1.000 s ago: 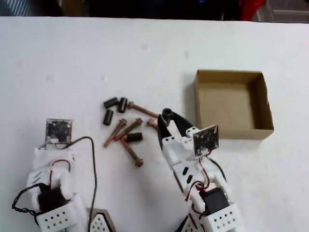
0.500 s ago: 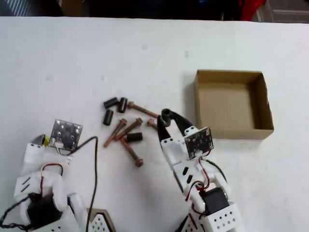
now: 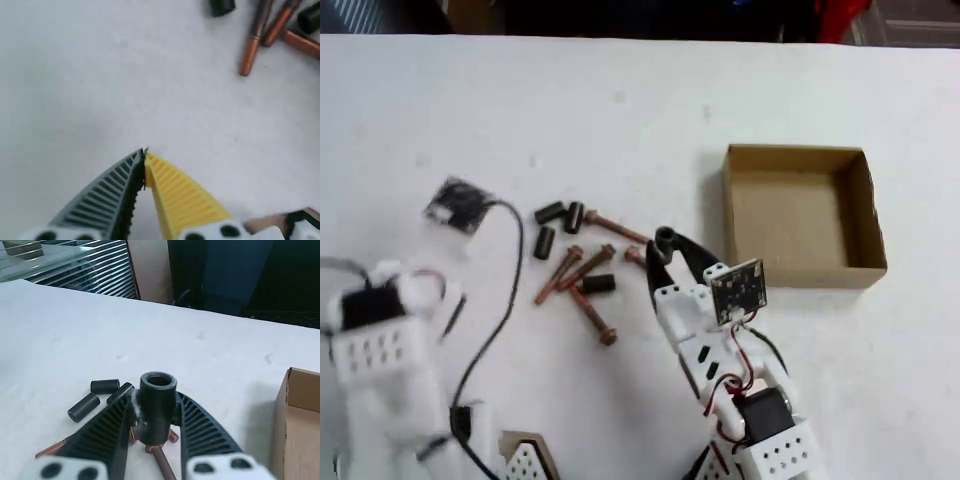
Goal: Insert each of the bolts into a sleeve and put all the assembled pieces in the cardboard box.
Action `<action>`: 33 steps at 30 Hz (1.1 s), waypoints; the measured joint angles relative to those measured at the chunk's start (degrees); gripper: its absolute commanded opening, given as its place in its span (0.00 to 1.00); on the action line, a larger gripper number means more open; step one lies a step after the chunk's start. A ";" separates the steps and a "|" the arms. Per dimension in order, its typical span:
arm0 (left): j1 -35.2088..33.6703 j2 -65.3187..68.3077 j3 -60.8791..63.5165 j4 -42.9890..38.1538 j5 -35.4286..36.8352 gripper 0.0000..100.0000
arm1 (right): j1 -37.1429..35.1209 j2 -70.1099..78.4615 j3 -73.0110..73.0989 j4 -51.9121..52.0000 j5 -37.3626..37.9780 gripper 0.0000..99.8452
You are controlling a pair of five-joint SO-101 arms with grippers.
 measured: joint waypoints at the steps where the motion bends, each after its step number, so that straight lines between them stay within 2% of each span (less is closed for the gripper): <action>1: 1.41 3.34 -1.85 0.97 0.88 0.03 | 0.00 0.00 0.00 0.09 0.00 0.02; 7: 10.02 19.69 -11.69 2.29 10.46 0.03 | 0.00 0.00 0.00 1.14 0.00 0.02; 12: 17.05 27.43 -16.88 2.29 11.60 0.03 | 0.00 0.00 0.00 2.02 0.00 0.02; 17: 23.30 32.18 -17.93 2.20 13.01 0.12 | 0.00 0.00 0.00 2.29 0.00 0.02; 20: 24.53 35.96 -17.93 -0.88 16.70 0.13 | 0.44 0.00 0.00 2.29 0.00 0.02; 24: 24.88 42.02 -18.20 -5.98 18.11 0.13 | 4.66 0.00 0.00 2.29 0.00 0.02; 28: 25.76 46.15 -22.59 -6.86 17.67 0.13 | 5.36 0.00 0.00 2.29 0.00 0.02; 33: 26.11 49.85 -27.69 -6.95 13.63 0.13 | 5.27 0.00 0.00 2.29 0.00 0.02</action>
